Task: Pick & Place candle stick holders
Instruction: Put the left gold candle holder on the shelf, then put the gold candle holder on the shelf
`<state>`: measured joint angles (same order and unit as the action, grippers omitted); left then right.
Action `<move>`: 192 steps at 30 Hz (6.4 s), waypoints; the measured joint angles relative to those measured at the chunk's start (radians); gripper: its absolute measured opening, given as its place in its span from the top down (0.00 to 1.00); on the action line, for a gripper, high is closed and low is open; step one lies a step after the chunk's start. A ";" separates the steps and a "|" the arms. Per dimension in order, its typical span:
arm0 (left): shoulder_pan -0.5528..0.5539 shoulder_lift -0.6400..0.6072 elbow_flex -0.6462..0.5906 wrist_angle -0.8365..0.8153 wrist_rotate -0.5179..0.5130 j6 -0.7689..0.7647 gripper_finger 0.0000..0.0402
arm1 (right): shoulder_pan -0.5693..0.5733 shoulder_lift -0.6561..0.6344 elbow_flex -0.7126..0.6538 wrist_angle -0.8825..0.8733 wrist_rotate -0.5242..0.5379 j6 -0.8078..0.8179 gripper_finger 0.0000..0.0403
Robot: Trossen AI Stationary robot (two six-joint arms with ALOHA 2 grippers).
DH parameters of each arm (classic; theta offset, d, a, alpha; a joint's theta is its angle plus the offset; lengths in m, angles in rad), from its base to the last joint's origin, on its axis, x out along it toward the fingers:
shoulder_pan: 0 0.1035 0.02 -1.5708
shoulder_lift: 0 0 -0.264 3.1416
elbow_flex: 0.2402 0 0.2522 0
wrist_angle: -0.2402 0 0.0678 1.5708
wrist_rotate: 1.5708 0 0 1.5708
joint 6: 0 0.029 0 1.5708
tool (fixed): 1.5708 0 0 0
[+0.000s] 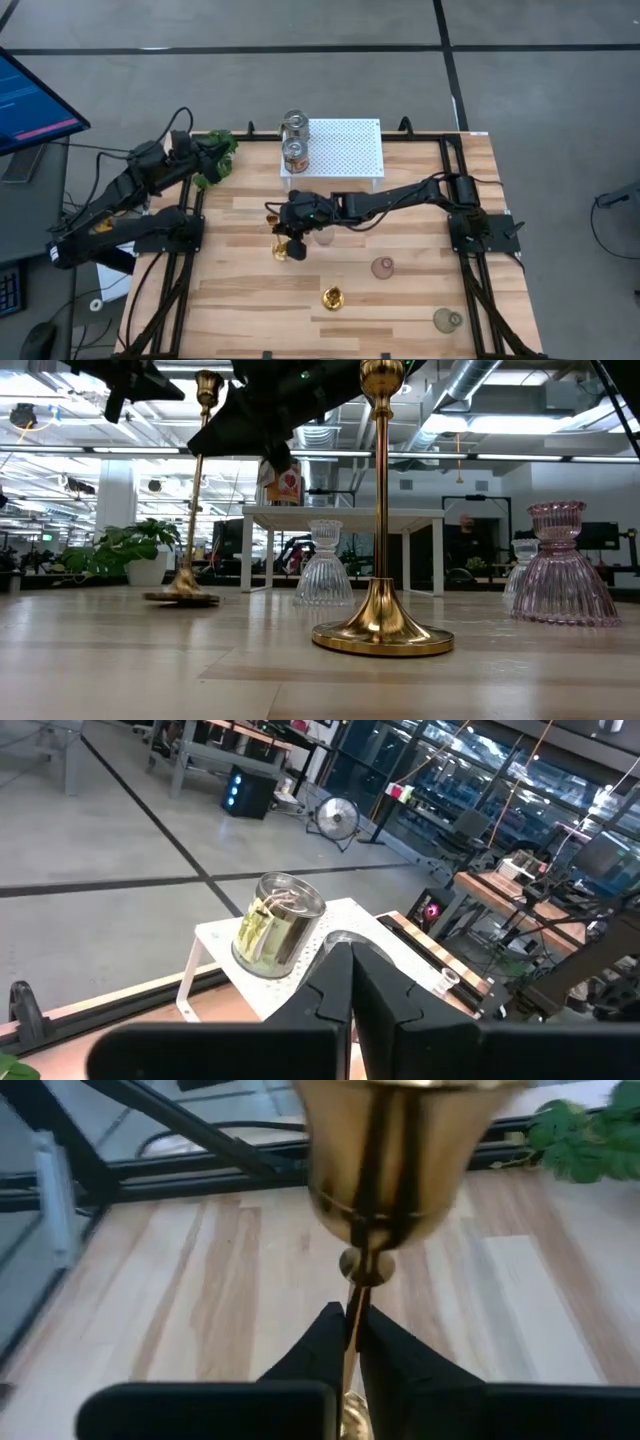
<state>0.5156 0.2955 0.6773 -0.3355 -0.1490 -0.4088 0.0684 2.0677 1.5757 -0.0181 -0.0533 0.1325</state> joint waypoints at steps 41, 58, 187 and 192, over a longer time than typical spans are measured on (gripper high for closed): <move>0.000 0.000 -0.125 0.006 -0.008 -0.071 0.99 | -0.646 -0.398 0.308 -0.775 0.133 -0.258 1.00; 0.000 0.000 -0.126 0.041 -0.042 -0.068 0.99 | -0.798 -0.492 0.003 -0.538 0.012 -0.265 1.00; 0.000 0.001 -0.126 0.110 0.113 -0.068 0.99 | 0.368 -0.322 -0.240 -0.573 0.129 0.246 0.23; 0.000 0.000 -0.126 0.112 0.120 -0.068 0.99 | 0.394 -0.265 -0.239 -0.513 0.126 0.277 0.22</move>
<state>0.5156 0.2958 0.5514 -0.2234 -0.0292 -0.4763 0.4629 1.8030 1.3365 -0.5308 0.0731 0.4095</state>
